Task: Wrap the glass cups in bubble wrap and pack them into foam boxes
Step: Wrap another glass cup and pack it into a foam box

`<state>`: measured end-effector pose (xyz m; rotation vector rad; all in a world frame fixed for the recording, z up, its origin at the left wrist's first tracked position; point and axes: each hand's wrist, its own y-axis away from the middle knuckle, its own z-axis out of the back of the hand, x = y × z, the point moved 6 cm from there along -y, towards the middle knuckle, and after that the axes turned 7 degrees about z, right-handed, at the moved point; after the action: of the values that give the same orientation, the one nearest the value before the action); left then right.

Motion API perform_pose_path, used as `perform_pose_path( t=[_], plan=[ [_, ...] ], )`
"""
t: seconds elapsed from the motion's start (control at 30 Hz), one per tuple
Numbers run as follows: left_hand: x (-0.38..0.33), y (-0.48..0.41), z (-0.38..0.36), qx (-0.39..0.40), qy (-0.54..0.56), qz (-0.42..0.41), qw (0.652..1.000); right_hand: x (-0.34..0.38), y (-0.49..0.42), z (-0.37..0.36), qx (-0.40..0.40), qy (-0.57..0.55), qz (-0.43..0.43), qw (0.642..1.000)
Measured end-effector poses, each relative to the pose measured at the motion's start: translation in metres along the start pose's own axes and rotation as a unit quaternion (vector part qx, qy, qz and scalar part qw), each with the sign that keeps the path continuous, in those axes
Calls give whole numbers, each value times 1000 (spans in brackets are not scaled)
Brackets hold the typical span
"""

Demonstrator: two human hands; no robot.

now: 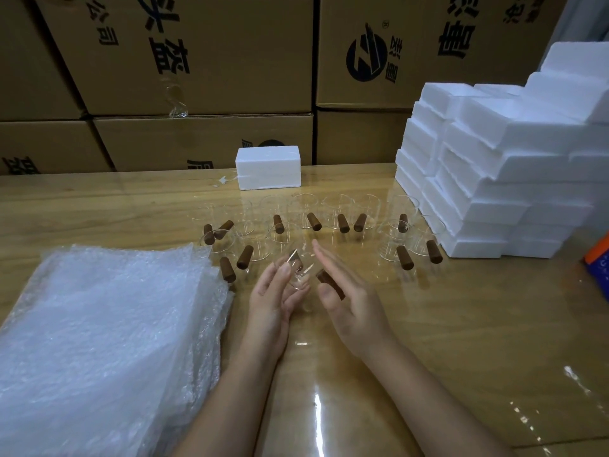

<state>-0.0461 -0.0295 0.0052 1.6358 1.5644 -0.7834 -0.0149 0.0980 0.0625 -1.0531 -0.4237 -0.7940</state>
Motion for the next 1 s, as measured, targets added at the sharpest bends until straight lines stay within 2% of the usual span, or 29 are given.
perform_pose_path(
  t=[0.1,0.27,0.43,0.53,0.63,0.77,0.87,1.0],
  plan=[
    [2,0,-5,33,-17,6,999,3,-2,2,-8,-8,17,1000],
    [6,2,-10,55,-104,1,993,-17,-2,0,34,-22,-77,996],
    [11,5,-18,27,-188,-5,982,-34,5,-10,51,19,-122,991],
    [4,12,-20,10,-203,-39,978,-37,5,-19,39,16,-135,990],
    [-3,19,-23,-8,-184,-53,981,-36,3,-20,8,5,-125,992],
    [-9,32,-40,41,-265,-108,957,-46,2,-9,-51,-19,-142,988],
    [-7,43,-55,90,-286,-136,944,-60,1,4,-119,-84,-183,972],
    [-1,50,-64,111,-305,-142,935,-62,-4,19,-197,-142,-208,947]
  ],
)
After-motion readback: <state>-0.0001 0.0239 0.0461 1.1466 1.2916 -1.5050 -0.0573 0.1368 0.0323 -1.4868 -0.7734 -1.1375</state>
